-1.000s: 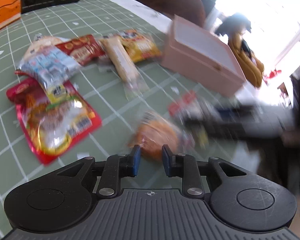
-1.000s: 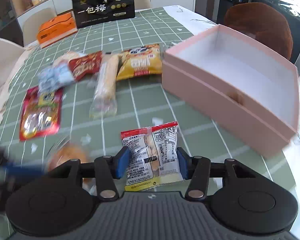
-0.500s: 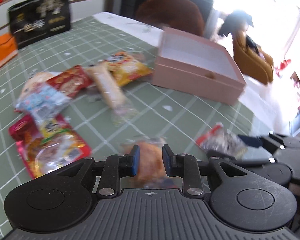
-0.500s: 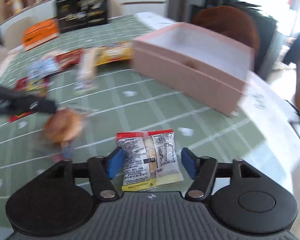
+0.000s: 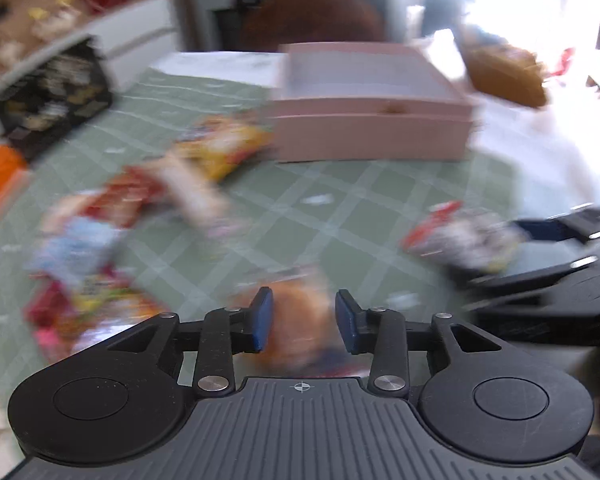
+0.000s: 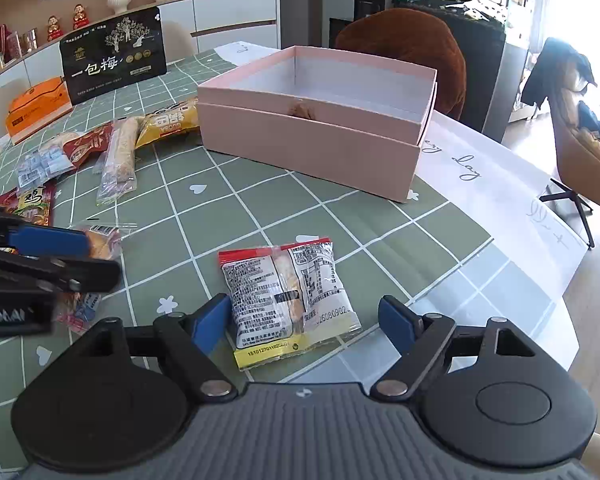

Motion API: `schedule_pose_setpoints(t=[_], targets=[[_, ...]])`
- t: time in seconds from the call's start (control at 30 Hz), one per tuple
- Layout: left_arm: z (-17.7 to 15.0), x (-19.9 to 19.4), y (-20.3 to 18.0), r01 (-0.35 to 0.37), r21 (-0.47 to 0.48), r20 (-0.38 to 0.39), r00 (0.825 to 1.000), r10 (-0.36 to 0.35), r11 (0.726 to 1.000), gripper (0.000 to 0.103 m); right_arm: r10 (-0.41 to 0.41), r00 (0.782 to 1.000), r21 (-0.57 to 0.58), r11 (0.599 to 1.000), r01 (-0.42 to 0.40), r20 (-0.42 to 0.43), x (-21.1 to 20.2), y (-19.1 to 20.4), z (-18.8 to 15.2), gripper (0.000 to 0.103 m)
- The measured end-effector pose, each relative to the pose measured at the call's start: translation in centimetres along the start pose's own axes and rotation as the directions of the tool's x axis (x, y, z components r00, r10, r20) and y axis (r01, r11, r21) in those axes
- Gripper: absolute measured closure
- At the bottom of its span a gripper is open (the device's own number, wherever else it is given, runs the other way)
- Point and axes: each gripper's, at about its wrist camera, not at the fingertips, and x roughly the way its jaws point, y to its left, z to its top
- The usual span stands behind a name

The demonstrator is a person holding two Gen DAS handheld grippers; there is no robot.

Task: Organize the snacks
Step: 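Grasp the wrapped round cake with the left tool while the right tool grasps the white biscuit pack, then carry both snacks over the pink box and open both tools to drop them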

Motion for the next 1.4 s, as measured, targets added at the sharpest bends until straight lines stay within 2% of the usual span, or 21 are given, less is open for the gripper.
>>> schedule_pose_setpoints(t=[0.07, 0.13, 0.3, 0.47, 0.67, 0.83, 0.9, 0.93, 0.97, 1.07, 1.17, 1.27, 1.4], targets=[[-0.3, 0.3, 1.5, 0.007, -0.079, -0.004, 1.000, -0.007, 0.997, 0.043, -0.006, 1.000, 0.008, 1.000, 0.006, 0.005, 0.0, 0.0, -0.1, 0.018], [-0.4, 0.5, 2.5, 0.043, -0.153, -0.014, 0.999, -0.045, 0.987, 0.043, -0.012, 1.000, 0.015, 1.000, 0.012, 0.015, 0.0, 0.0, -0.2, 0.017], [-0.1, 2.1, 2.7, 0.077, -0.184, -0.044, 0.995, -0.086, 0.980, 0.033, -0.019, 0.999, 0.021, 1.000, 0.019, 0.031, 0.0, 0.0, -0.6, 0.015], [0.0, 2.3, 2.1, 0.065, -0.170, -0.049, 0.996, -0.074, 0.983, 0.035, 0.003, 1.000, 0.001, 1.000, -0.003, 0.003, 0.1, -0.1, -0.2, 0.014], [-0.9, 1.4, 2.1, 0.100, -0.151, -0.050, 0.993, -0.108, 0.983, 0.041, 0.049, 0.997, -0.054, 0.997, -0.052, -0.053, 0.9, -0.2, 1.1, 0.014], [-1.4, 0.7, 1.9, 0.135, -0.166, -0.051, 0.988, -0.145, 0.977, 0.042, 0.080, 0.994, -0.091, 0.992, -0.087, -0.079, 2.3, 0.4, 2.7, 0.014], [-1.6, 0.5, 1.8, 0.155, -0.176, -0.049, 0.985, -0.166, 0.972, 0.042, 0.094, 0.987, -0.112, 0.988, -0.108, -0.128, 2.5, 0.8, 3.5, 0.017], [-1.6, 0.4, 1.7, 0.164, -0.184, -0.050, 0.983, -0.176, 0.969, 0.042, 0.100, 0.985, -0.125, 0.985, -0.118, -0.142, 2.5, 1.0, 3.8, 0.026], [-1.4, 0.4, 1.8, 0.178, -0.201, -0.050, 0.980, -0.191, 0.963, 0.042, 0.110, 0.982, -0.139, 0.981, -0.132, -0.151, 2.3, 1.2, 4.0, 0.041], [0.4, -0.2, 2.2, 0.229, -0.256, 0.003, 0.972, -0.236, 0.939, 0.042, 0.108, 0.979, -0.177, 0.974, -0.139, -0.174, 1.6, 1.6, 4.2, 0.047], [4.4, -1.3, 2.0, 0.276, -0.227, 0.091, 0.961, -0.262, 0.934, 0.042, 0.110, 0.978, -0.178, 0.974, -0.142, -0.175, 0.8, 1.2, 4.4, 0.049], [9.0, -2.1, 2.0, 0.328, -0.187, 0.174, 0.939, -0.297, 0.926, 0.042, 0.142, 0.981, -0.145, 0.976, -0.161, -0.133, -0.5, -0.2, 5.6, 0.050], [13.7, -2.5, 3.1, 0.397, -0.186, 0.243, 0.905, -0.350, 0.899, 0.042, 0.172, 0.983, -0.079, 0.981, -0.177, -0.059, -2.3, -2.6, 8.6, 0.050]])
